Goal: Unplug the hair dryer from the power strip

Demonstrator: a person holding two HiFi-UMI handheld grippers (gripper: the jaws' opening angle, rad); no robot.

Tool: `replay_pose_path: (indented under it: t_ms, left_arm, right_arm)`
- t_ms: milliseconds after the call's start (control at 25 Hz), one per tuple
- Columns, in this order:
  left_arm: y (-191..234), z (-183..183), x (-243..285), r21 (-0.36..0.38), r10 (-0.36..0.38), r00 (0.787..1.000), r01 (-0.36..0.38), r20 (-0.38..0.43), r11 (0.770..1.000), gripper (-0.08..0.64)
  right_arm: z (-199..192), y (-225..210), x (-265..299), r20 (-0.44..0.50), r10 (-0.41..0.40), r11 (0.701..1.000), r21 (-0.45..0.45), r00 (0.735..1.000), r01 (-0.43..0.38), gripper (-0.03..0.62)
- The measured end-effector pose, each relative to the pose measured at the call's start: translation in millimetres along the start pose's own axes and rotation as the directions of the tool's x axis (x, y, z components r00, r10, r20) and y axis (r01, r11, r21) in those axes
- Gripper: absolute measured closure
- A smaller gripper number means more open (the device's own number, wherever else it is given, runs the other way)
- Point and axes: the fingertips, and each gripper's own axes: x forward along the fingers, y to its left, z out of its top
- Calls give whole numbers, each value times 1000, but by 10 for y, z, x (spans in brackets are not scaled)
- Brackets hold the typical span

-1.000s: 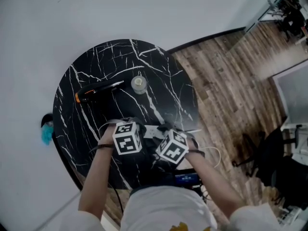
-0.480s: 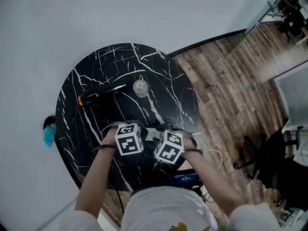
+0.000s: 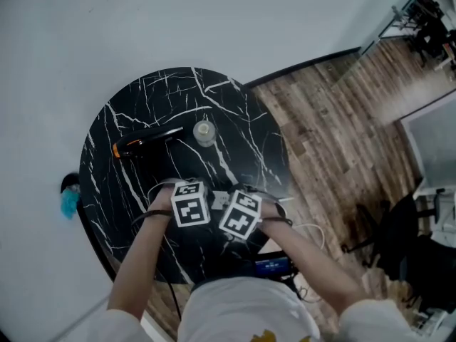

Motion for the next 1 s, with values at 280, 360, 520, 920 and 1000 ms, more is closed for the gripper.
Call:
replay_pose_path:
  t_ms: [280,360,520,920,1000]
  left_arm:
    - [-4,-3,11,-4,35,999,-35,-20,999,499]
    - [-5,-7,18,-11,27,999,-27,-27,1000,499]
    - [-1,5,9,-22,-25,999,24,-23,999,499]
    - [-13,2,12,-55,-19,1000,19,-17,998,503]
    - [4,47,-20,-35,-38,999,37,-20,999,503]
  right_arm:
    - [-11,2,1,-22,17,1000,-5,1000,-17,446]
    - [-14,2,-3,-11,24,1000,-7,1000,-24,449]
    - [-2,-22,-4,12,23,1000,17,1000,-24,449]
    - [-5,-4,4,-9,-21,999,27,1000,21,463]
    - [3,-17,5,0,-24,999,44,1000,24,463]
